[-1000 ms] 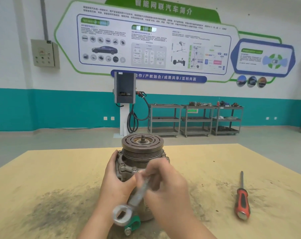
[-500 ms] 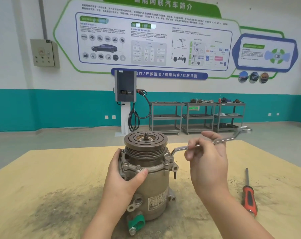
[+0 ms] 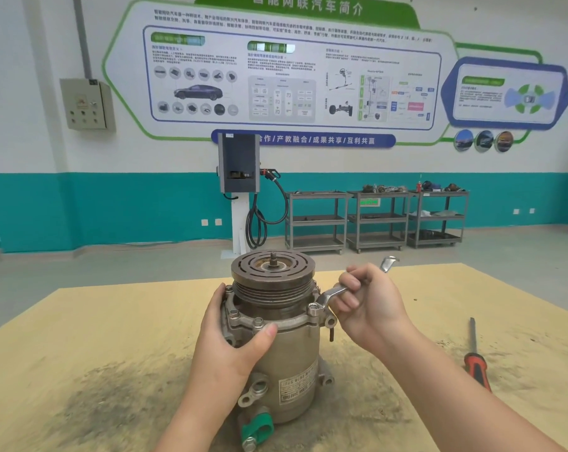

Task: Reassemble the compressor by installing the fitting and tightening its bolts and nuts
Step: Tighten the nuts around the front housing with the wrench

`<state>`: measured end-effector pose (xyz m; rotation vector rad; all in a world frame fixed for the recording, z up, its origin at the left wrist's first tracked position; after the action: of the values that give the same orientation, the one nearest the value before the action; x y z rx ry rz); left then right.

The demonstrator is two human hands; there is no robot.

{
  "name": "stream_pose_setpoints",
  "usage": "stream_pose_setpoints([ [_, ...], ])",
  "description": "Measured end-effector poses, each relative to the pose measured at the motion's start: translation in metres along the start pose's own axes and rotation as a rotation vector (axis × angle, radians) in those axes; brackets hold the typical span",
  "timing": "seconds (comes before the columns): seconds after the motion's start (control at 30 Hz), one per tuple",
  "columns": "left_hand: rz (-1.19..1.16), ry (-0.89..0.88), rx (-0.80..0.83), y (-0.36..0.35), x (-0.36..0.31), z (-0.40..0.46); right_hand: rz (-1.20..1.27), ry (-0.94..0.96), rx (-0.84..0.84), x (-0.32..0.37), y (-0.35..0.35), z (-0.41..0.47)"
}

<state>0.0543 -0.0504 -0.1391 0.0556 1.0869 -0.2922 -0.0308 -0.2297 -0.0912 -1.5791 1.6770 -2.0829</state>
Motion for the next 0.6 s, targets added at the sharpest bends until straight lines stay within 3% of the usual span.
stream_pose_setpoints([
  [0.2,0.012,0.006,-0.010,0.000,-0.001,-0.001,0.158,0.075,-0.019,-0.004,0.014,-0.009],
  [0.33,-0.016,0.023,-0.026,0.000,-0.003,-0.003,0.117,0.198,-0.002,0.000,0.022,-0.030],
  [0.47,0.009,0.021,-0.016,-0.001,-0.002,-0.003,-0.182,0.696,0.101,-0.005,0.026,-0.074],
  [0.6,-0.007,0.036,0.013,-0.001,0.002,-0.001,-0.839,1.259,0.218,-0.035,0.001,-0.107],
])
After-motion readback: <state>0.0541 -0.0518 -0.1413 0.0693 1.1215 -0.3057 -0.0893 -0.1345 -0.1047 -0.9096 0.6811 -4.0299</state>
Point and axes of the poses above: each hand's wrist, its own z-axis towards the middle knuckle, its own y-axis out of the back of the hand, x = y × z, the point moved 4 cm from there along z, towards the middle knuckle, and after that the axes turned 12 degrees about -x, right-handed, at the moved point
